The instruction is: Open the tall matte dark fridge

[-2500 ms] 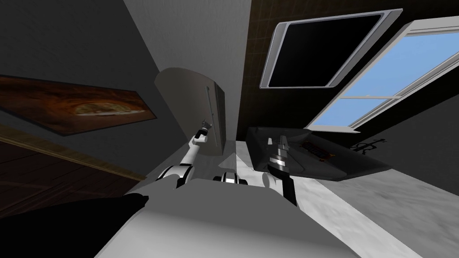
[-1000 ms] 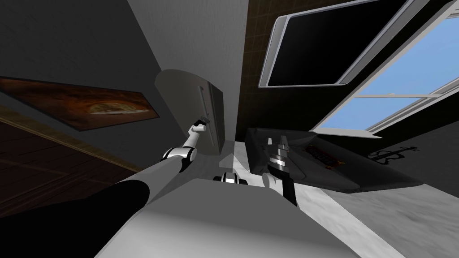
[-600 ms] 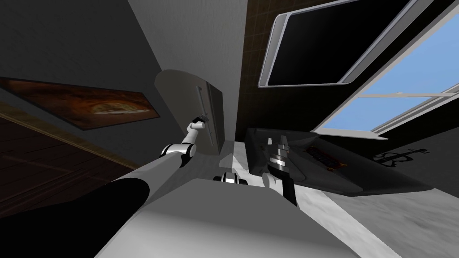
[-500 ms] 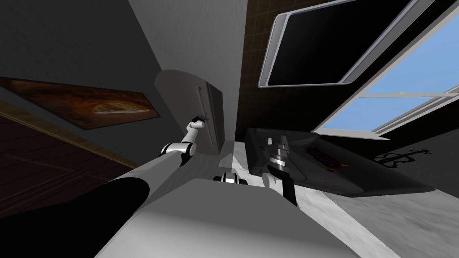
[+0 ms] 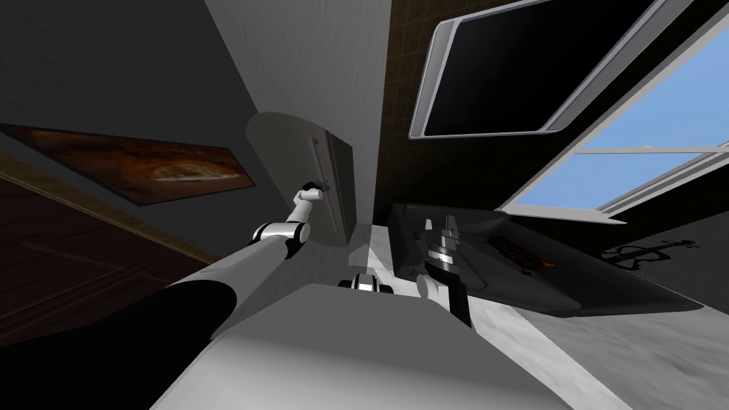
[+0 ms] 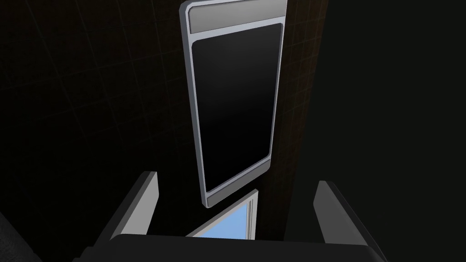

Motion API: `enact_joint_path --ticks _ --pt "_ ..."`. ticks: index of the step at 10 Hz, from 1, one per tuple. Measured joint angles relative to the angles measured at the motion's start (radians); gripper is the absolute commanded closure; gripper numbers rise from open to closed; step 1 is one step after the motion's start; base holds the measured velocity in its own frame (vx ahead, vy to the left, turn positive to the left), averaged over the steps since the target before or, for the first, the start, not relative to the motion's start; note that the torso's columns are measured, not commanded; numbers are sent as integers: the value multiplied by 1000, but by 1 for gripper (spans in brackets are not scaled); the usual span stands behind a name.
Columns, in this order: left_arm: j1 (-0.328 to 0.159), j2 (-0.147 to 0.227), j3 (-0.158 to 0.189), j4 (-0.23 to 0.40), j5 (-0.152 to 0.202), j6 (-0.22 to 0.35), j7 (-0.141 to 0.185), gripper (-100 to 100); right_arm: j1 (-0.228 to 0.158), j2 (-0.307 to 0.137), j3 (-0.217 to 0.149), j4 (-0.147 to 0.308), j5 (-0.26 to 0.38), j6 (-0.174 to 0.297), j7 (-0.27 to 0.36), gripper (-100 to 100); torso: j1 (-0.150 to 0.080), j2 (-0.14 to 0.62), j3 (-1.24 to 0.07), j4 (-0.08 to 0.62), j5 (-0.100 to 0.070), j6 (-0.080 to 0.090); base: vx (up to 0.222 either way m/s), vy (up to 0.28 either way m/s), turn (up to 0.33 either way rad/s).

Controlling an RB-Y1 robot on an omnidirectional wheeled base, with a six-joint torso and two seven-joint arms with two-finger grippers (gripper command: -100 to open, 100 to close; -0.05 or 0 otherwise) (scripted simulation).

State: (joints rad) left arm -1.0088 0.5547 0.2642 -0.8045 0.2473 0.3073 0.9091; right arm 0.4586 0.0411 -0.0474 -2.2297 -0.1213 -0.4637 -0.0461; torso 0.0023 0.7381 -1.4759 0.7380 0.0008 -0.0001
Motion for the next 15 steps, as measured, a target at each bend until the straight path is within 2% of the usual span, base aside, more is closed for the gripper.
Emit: enact_joint_path --ticks 2,3,5,7,8,10,12,14,15 --pt "-11 -4 -6 8 11 -6 3 100 0 0 0 0 0 0 0 0 0 2 1 -1 -2 2 -139 209 -119" --pt "-26 -11 -22 17 23 -9 -3 100 -1 -1 0 0 0 0 0 0 2 6 3 0 -1 3 -212 285 -125" --pt "-17 -36 -40 -22 35 10 -7 100 -1 -1 0 0 0 0 0 0 5 4 3 1 1 -6 -255 321 -96" --pt "-22 -57 -66 -28 54 15 -14 100 -1 0 0 0 0 0 0 0 2 -1 -1 1 1 -9 -262 217 -67" --pt "-25 -62 -80 -26 69 15 -19 100 -1 0 0 0 0 0 0 0 3 -2 -1 1 0 -7 -282 289 -97" --pt "-26 -87 -93 -50 70 32 -20 100 0 0 0 0 0 0 0 0 -1 -5 -2 2 -1 -5 -211 238 -78" --pt "-29 -96 -120 -72 105 33 -27 100 -1 0 0 0 0 0 0 0 2 4 3 0 0 -2 -284 250 -89" --pt "-41 -111 -145 -53 125 28 -38 100 0 0 0 0 0 0 0 0 -2 -4 -2 0 -2 -1 -208 280 -88" --pt "-48 -114 -164 -57 149 32 -44 100 0 -1 0 0 0 0 0 0 -1 -1 -1 1 -2 0 -219 224 -77"
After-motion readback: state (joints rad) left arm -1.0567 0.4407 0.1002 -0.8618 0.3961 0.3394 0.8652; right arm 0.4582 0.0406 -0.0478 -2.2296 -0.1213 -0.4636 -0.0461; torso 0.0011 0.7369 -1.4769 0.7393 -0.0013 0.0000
